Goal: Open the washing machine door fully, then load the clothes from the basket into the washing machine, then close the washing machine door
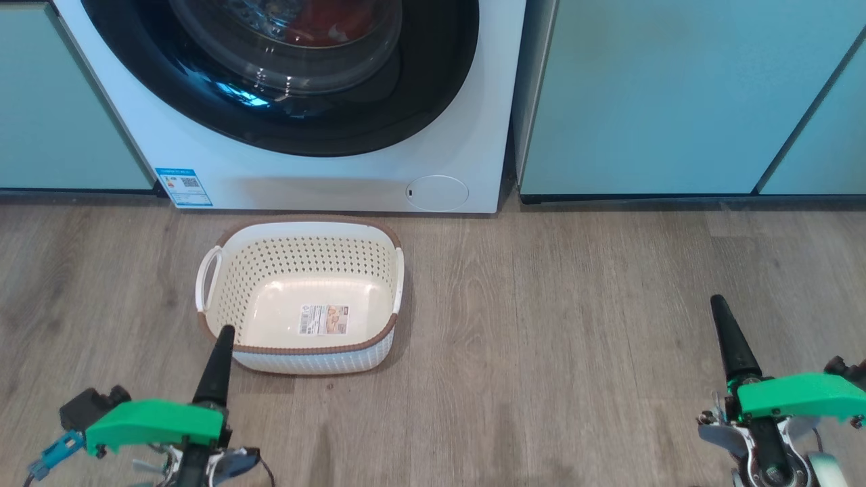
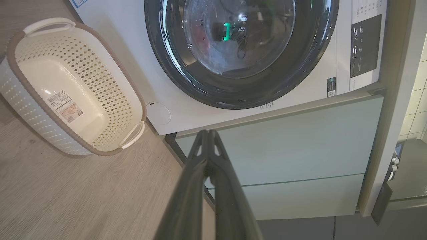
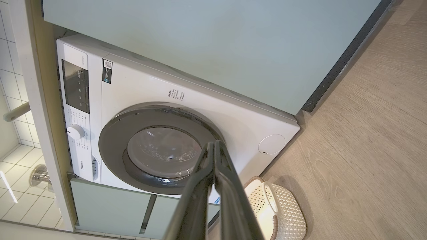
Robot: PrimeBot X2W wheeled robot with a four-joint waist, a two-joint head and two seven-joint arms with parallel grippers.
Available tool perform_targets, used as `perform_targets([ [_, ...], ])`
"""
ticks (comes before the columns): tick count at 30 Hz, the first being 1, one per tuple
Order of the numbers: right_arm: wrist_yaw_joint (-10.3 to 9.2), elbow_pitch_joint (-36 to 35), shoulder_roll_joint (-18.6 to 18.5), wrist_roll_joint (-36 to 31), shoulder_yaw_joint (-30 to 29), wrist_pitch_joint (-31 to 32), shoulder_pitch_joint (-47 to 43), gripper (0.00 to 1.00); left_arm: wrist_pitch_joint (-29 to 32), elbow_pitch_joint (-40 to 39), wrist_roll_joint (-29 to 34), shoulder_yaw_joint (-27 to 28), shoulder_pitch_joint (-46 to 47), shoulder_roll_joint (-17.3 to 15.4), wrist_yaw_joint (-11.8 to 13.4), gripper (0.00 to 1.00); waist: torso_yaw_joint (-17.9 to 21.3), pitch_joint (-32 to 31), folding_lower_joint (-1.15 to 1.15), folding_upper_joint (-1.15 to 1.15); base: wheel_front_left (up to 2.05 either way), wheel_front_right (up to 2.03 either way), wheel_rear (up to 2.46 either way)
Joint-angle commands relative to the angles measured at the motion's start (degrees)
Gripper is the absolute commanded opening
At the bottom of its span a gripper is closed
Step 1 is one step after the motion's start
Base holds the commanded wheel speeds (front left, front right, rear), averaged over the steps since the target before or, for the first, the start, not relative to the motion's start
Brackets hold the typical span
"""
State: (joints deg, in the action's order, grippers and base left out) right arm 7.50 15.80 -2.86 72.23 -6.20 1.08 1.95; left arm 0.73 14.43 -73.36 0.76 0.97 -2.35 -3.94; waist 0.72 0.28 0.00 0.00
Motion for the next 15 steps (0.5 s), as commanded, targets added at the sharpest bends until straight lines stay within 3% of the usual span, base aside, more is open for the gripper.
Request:
perform_targets([
  [1,0.0,-1.8,0.0,1.9,0.6,0.6,3.5,0.0,0.5,-1.4,-1.8,2.1,3.2,-0.9,-0.8,0.0,0.0,0.0,0.0,0.0,0.0,0.0,0.0],
  [15,-0.01,-1.8,0.0,10.1,0.2,2.8,3.8,0.0,2.7,-1.0,-9.7,3.5,4.1,-0.9,-2.0,0.0,-0.4,0.0,0.0,0.0,0.0,0.0,0.0],
])
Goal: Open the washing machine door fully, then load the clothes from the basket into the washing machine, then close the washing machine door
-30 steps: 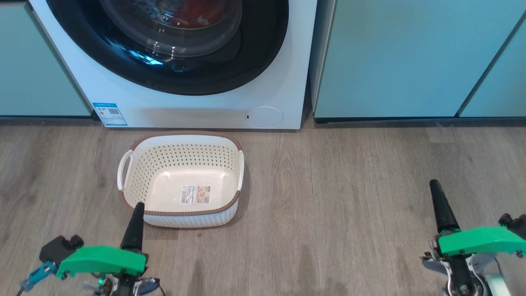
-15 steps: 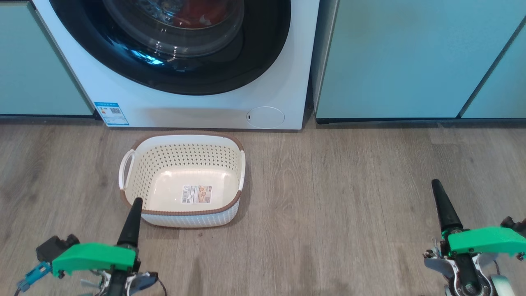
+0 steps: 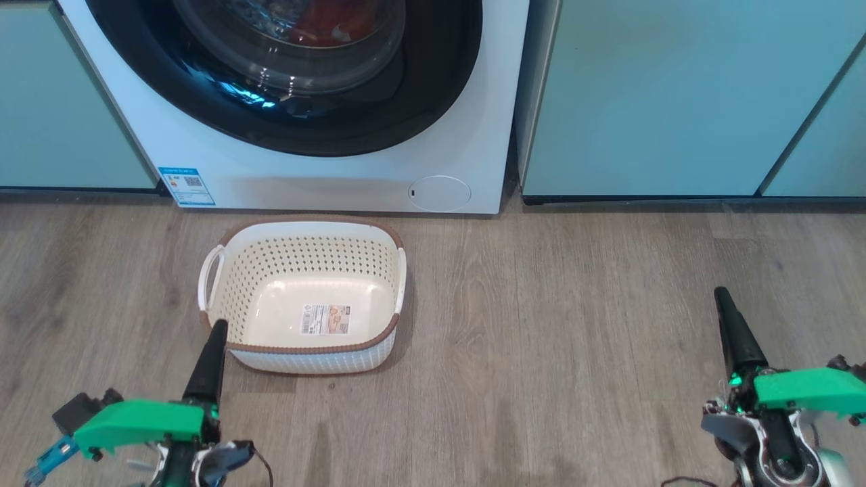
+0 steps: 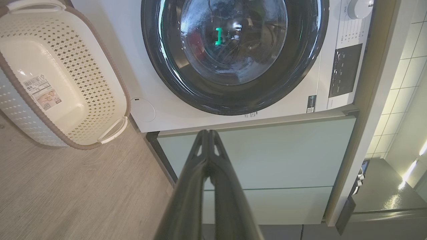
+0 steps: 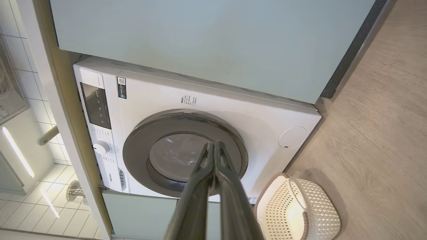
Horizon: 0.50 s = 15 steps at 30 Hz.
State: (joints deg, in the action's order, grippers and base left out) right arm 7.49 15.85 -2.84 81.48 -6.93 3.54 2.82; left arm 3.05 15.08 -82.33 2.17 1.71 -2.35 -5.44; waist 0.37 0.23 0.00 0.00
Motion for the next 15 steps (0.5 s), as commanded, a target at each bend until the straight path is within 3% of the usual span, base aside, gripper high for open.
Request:
perform_targets([
  [1,0.0,-1.9,-0.1,1.5,0.9,0.5,3.0,0.0,0.5,-1.6,-1.4,2.2,3.4,-0.9,-0.6,0.0,0.0,0.0,0.0,0.0,0.0,0.0,0.0],
  [15,0.0,-1.8,0.0,10.3,0.4,2.8,3.3,0.0,2.9,-1.1,-10.0,3.7,4.4,-1.0,-2.0,0.0,-0.4,0.0,0.0,0.0,0.0,0.0,0.0],
])
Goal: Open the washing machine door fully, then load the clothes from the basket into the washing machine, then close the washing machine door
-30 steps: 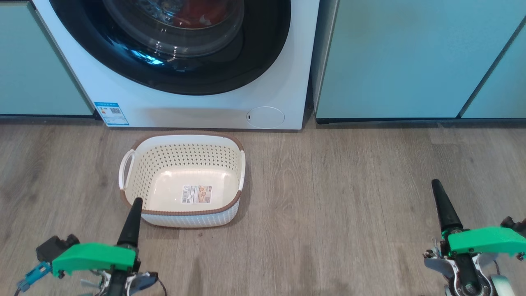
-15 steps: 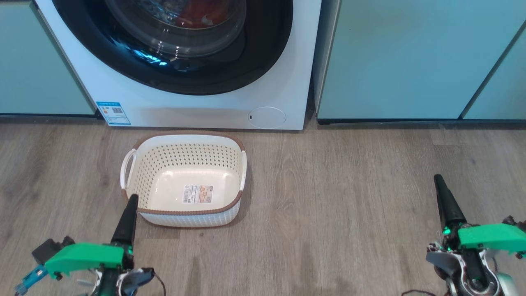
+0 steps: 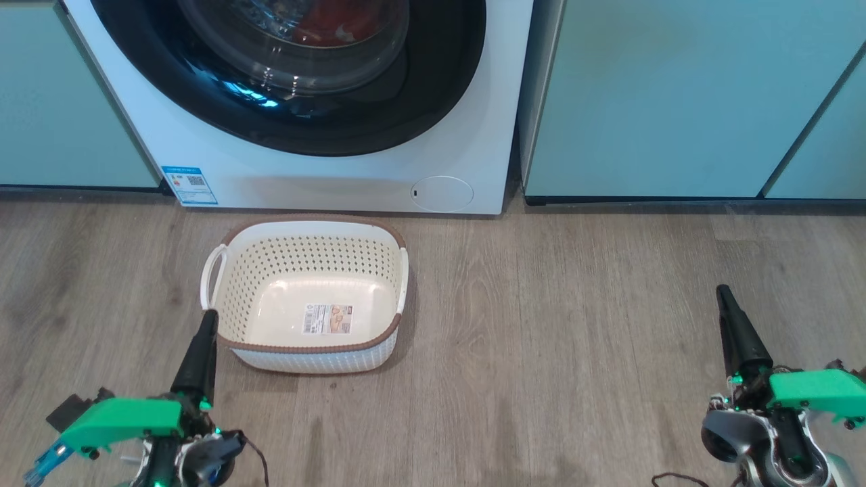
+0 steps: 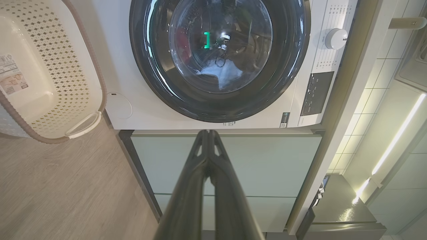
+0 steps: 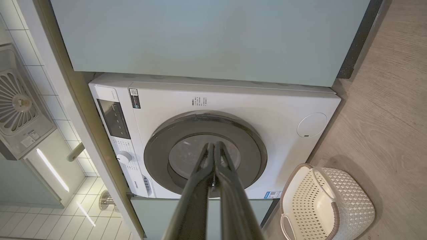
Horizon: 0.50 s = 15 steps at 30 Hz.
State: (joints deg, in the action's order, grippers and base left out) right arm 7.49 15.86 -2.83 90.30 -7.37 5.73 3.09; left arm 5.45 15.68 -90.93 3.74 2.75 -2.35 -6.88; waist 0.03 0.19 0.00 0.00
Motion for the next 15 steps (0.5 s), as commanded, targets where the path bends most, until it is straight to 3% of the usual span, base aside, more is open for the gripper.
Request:
perform_targets([
  [1,0.0,-1.8,0.0,1.9,0.8,0.8,3.1,0.0,0.6,-1.6,-1.7,2.2,3.4,-1.0,-0.6,0.0,0.0,0.0,0.0,0.0,0.0,0.0,0.0],
  [15,0.0,-1.8,0.0,1.9,0.8,0.8,3.1,0.0,0.7,-1.6,-1.6,2.3,3.4,-0.9,-0.6,0.0,0.0,0.0,0.0,0.0,0.0,0.0,0.0],
])
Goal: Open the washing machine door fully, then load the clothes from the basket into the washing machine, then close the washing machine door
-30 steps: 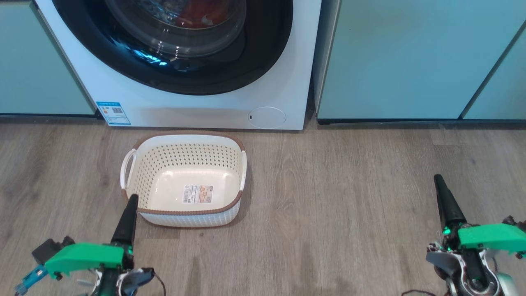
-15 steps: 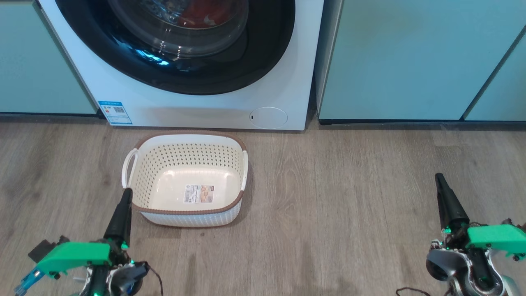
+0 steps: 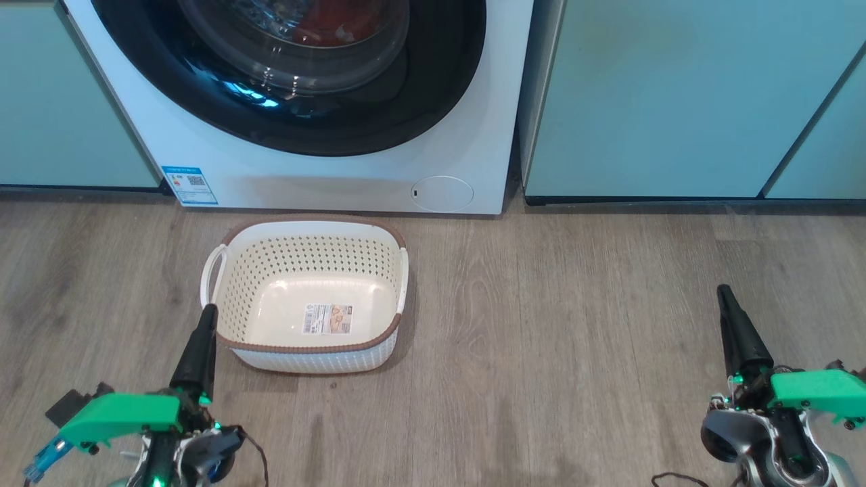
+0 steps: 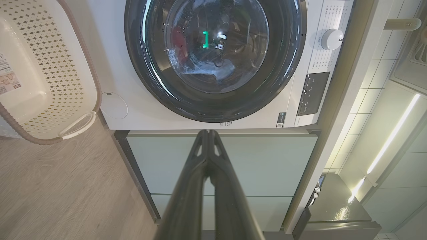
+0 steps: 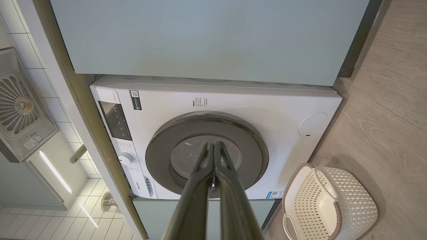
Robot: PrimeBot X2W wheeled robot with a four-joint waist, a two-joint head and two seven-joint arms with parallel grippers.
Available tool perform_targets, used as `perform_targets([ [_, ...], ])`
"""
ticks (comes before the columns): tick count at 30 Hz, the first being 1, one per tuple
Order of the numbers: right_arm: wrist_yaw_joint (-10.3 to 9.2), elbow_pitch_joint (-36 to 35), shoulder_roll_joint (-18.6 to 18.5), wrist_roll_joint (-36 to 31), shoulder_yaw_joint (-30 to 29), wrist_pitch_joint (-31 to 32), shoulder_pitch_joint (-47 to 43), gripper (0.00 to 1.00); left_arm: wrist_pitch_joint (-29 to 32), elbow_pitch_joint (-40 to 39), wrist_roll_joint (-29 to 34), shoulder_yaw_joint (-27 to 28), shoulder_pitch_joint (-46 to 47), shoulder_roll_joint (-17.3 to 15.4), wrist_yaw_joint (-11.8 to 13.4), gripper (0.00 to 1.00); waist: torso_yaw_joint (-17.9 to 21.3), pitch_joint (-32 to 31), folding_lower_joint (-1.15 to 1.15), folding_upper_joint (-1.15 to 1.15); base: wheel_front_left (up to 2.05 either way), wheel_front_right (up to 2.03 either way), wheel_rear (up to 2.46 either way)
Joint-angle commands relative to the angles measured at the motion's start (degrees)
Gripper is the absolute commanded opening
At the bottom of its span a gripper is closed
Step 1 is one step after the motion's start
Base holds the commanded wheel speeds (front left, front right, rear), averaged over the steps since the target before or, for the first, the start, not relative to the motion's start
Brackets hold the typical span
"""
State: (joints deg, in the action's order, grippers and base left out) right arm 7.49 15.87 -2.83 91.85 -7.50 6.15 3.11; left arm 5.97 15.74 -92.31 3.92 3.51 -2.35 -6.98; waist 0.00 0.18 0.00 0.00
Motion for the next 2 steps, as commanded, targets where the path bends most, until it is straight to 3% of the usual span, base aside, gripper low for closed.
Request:
perform_targets([
  [1,0.0,-1.8,0.0,0.3,1.0,0.3,3.1,0.0,0.1,-1.7,-0.2,2.1,2.6,-0.9,-0.5,0.0,0.0,0.0,0.0,0.0,0.0,0.0,0.0],
  [2,0.0,-1.8,0.0,0.3,1.0,0.3,3.1,0.0,0.2,-1.7,-0.2,2.2,2.6,-0.9,-0.5,0.0,0.0,0.0,0.0,0.0,0.0,0.0,0.0],
])
